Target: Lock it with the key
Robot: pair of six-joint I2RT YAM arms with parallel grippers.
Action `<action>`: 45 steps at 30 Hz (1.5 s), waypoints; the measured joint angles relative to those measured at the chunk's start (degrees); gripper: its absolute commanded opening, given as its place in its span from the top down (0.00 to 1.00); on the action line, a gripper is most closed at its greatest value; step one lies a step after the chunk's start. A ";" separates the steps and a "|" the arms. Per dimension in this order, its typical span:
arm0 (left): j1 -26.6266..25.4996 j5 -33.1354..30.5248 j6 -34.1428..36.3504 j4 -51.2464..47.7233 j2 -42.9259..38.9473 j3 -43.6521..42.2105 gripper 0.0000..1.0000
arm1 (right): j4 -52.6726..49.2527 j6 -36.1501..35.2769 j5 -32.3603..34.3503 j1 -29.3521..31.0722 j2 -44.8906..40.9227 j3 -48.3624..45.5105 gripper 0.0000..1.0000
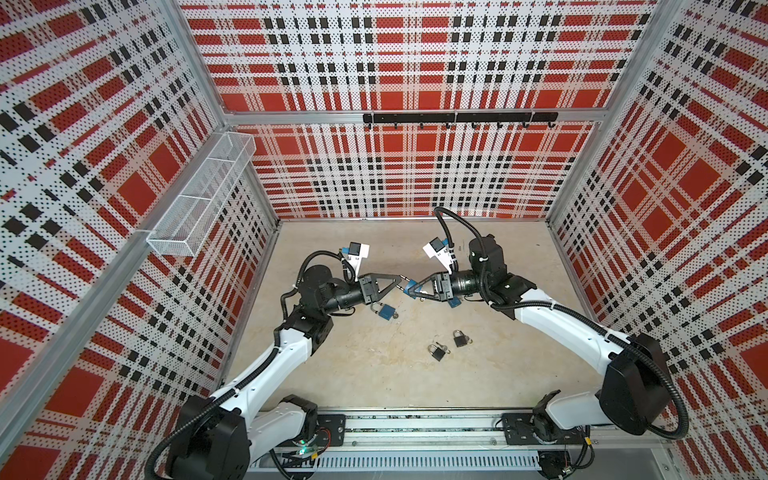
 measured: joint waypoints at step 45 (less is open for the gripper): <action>-4.63 -11.02 -1.53 4.04 -0.39 -2.23 1.00 | 14.16 10.69 -3.58 -1.16 2.62 -3.39 1.00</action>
